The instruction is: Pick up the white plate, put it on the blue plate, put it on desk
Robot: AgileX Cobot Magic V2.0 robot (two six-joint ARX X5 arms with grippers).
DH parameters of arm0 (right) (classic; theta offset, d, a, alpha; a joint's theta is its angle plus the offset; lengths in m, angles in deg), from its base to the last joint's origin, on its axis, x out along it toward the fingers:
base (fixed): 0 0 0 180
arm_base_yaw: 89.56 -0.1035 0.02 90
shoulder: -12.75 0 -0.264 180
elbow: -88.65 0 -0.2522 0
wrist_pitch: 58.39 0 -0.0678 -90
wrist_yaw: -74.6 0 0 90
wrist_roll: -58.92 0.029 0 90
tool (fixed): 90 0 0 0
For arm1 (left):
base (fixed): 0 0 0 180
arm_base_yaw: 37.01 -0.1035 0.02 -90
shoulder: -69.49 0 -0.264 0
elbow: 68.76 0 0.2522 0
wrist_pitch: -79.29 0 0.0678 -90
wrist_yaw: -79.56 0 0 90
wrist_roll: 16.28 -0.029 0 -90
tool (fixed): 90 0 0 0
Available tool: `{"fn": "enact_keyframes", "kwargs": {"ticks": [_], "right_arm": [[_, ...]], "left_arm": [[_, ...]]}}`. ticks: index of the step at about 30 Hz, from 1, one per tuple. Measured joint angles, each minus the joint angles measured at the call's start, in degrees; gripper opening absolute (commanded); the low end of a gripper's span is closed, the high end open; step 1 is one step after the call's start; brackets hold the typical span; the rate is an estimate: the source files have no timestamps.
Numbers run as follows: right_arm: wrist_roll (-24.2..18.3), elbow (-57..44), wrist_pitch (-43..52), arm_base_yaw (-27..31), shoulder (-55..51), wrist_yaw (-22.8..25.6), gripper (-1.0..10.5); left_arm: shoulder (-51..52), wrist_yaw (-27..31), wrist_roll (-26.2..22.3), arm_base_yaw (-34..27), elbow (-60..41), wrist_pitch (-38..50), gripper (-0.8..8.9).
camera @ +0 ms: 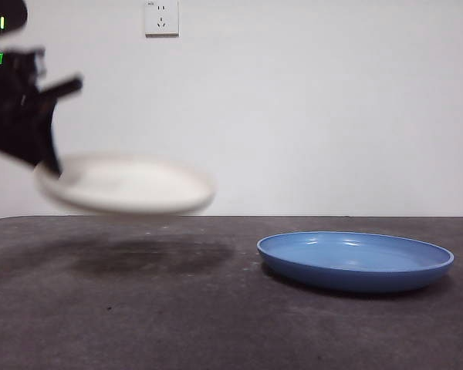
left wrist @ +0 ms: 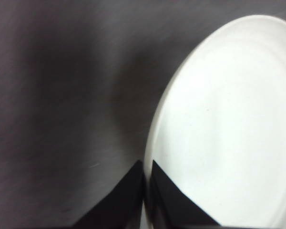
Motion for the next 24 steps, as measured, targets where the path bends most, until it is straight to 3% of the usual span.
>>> {"fn": "enact_keyframes", "kwargs": {"ticks": [11,24], "right_arm": [[1.6,1.62,0.0,0.0,-1.46,1.33,4.3],[2.45,12.92,-6.67,0.0,-5.22,6.27,4.3]], "left_arm": [[-0.9,-0.35,6.08,13.92,6.1,1.7,0.1],[-18.49,1.11,8.72,24.15,17.66,2.34,0.1]]}}
